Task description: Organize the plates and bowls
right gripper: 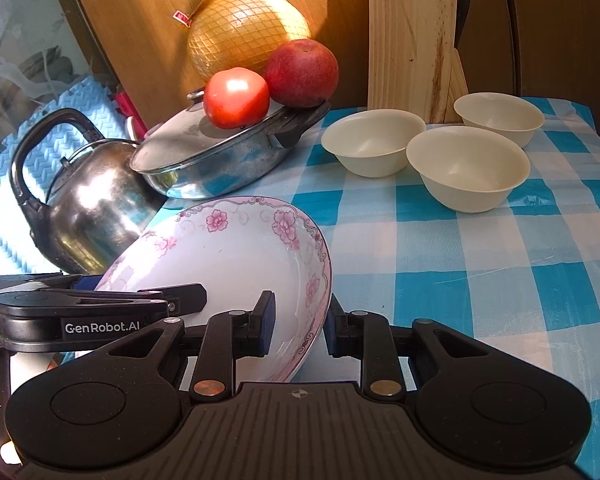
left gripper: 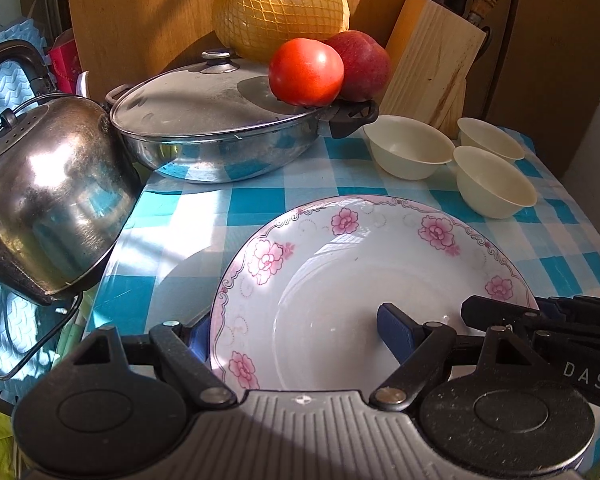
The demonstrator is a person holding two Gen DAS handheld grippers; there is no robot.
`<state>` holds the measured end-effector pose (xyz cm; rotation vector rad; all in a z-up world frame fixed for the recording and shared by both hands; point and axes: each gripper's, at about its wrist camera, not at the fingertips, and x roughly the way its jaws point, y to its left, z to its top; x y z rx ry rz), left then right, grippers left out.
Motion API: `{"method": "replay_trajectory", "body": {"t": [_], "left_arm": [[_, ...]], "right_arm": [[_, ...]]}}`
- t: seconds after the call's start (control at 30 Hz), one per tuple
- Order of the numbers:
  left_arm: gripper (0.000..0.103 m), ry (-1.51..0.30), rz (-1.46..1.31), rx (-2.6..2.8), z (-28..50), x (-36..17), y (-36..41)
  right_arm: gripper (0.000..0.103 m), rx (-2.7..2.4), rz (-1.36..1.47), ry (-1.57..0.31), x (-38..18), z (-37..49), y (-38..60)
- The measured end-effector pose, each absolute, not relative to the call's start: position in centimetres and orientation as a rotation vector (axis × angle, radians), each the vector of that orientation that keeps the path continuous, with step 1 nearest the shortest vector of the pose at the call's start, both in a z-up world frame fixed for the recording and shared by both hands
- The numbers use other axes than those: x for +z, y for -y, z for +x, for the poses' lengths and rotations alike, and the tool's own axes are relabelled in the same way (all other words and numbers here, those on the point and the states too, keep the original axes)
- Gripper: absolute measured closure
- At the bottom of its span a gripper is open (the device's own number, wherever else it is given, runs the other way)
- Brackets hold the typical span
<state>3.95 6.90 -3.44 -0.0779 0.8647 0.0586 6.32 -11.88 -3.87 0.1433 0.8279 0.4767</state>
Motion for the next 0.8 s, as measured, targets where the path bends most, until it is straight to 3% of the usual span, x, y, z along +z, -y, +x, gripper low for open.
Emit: {"method": "replay_trajectory", "body": {"t": [0.8], "left_arm": [[0.028,-0.857,-0.087,0.058,-2.3,-3.9,-6.7]], "right_arm": [[0.070,0.504,0.120,-0.843,-3.9,-0.2,12.2]]}}
